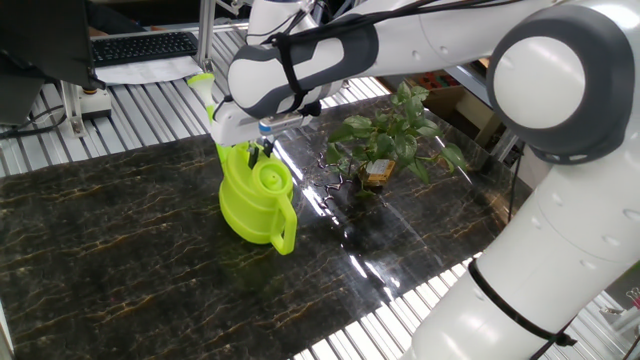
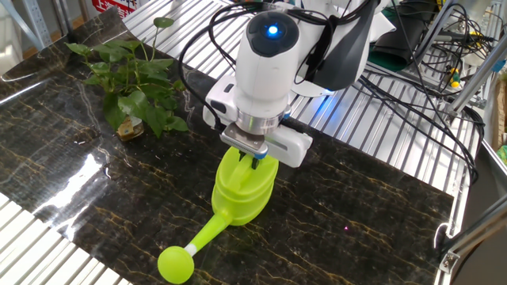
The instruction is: Water the plant
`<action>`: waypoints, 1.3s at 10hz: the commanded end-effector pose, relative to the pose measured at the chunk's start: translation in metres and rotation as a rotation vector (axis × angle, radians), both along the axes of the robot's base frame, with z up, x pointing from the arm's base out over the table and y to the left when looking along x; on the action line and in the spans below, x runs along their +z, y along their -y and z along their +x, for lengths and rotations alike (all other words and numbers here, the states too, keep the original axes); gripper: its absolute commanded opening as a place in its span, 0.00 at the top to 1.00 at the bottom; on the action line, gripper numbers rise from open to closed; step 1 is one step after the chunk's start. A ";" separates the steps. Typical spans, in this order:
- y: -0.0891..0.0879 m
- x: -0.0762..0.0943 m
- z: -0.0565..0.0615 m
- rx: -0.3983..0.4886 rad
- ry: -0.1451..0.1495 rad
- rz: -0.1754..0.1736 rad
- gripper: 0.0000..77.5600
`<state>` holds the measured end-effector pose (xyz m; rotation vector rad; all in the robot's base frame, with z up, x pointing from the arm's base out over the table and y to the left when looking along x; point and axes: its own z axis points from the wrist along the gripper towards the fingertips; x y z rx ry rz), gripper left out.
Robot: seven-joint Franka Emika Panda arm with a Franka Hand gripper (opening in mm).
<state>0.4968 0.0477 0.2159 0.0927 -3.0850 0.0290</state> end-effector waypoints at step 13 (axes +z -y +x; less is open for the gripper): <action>0.001 -0.005 0.012 0.000 0.003 0.002 0.99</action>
